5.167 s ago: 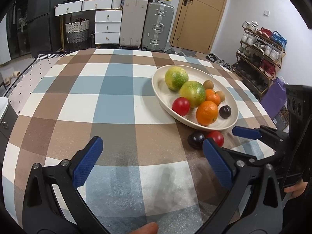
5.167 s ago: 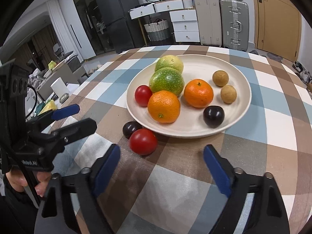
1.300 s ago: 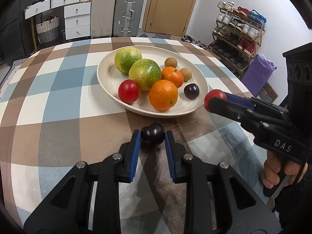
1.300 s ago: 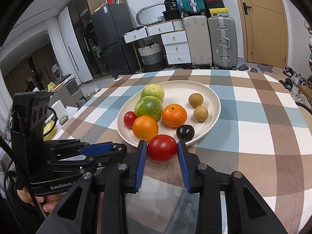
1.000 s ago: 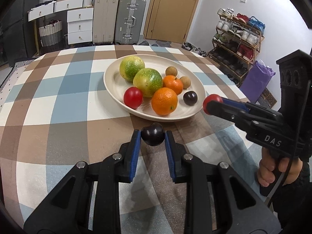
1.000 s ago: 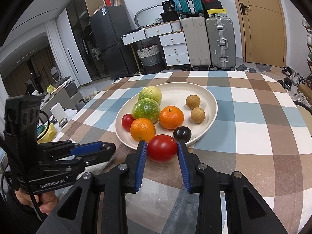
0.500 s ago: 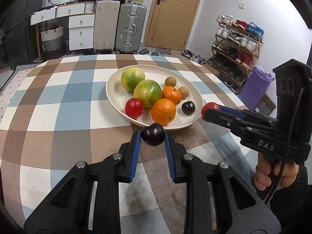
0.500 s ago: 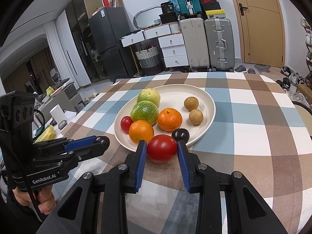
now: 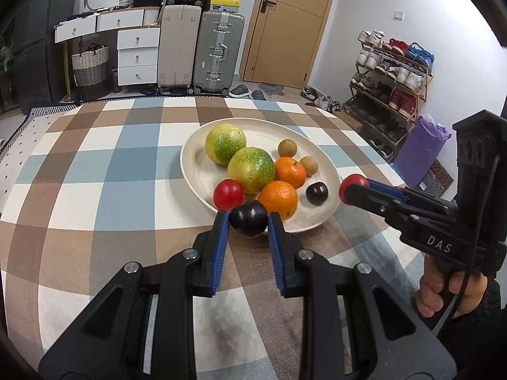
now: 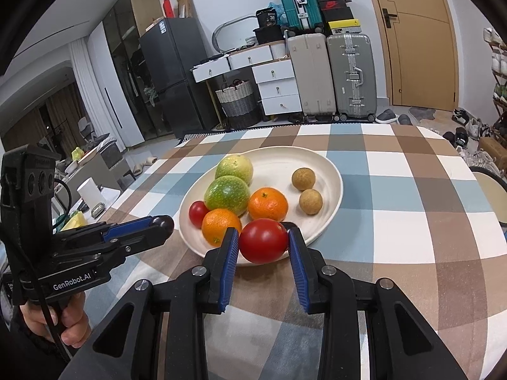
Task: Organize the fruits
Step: 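Carry the red tomato and dark plum over the cream plate with both tools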
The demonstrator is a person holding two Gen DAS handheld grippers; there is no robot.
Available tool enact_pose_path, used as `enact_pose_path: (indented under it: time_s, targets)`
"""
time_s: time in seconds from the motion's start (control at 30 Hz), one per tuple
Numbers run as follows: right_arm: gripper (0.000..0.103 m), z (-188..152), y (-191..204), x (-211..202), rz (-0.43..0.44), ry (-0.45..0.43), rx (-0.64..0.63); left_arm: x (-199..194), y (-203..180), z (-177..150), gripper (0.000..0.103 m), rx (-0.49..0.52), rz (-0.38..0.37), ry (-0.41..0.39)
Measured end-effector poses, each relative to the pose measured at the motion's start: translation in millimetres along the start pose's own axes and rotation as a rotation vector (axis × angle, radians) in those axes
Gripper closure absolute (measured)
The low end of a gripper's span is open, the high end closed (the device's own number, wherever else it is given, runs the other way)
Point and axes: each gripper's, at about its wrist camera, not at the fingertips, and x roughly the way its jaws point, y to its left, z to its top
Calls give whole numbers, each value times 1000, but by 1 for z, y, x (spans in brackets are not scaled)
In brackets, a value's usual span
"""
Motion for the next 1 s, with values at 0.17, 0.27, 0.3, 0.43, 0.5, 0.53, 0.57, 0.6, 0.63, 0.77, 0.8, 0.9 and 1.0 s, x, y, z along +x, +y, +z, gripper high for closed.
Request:
enact_pose_path:
  time_s: [0.17,0.27,0.3,0.43,0.5,0.53,0.57,0.6,0.63,0.77,0.8,0.9,1.0]
  targets:
    - [70,7,-7,0,-16,-17,15,3,2,10,80,-9,10,-7]
    - [70,13,-10,-2,-27,-30,19,4,1,18,80,-5,15,-21]
    - [70,15,-10,-2,-28,-30,21,4,1,21,80,-2,17,-27]
    - [70,21,-14,1,-28,-29,29,8,6,31,80,-14,23,-34]
    - [70,25,-15,3,-23,-31,35,12,10,35,80,-18,29,-34]
    - [70,27,-15,4,-24,-38,32,14,12,38,80,-18,34,-33]
    - [70,29,-15,6,-30,-43,26,16,13,39,80,-17,37,-33]
    - [70,32,-15,8,-33,-45,23,18,15,41,80,-18,38,-33]
    - [70,33,-15,9,-29,-47,25,19,16,42,80,-19,39,-32]
    - [70,35,-17,16,-28,-48,21,29,21,48,80,-30,37,-28]
    - [70,34,-18,17,-28,-45,20,31,22,49,80,-29,39,-28]
    - [70,33,-19,20,-37,-39,16,37,23,50,80,-26,44,-26]
    - [70,32,-20,22,-51,-40,7,40,23,50,80,-25,45,-23]
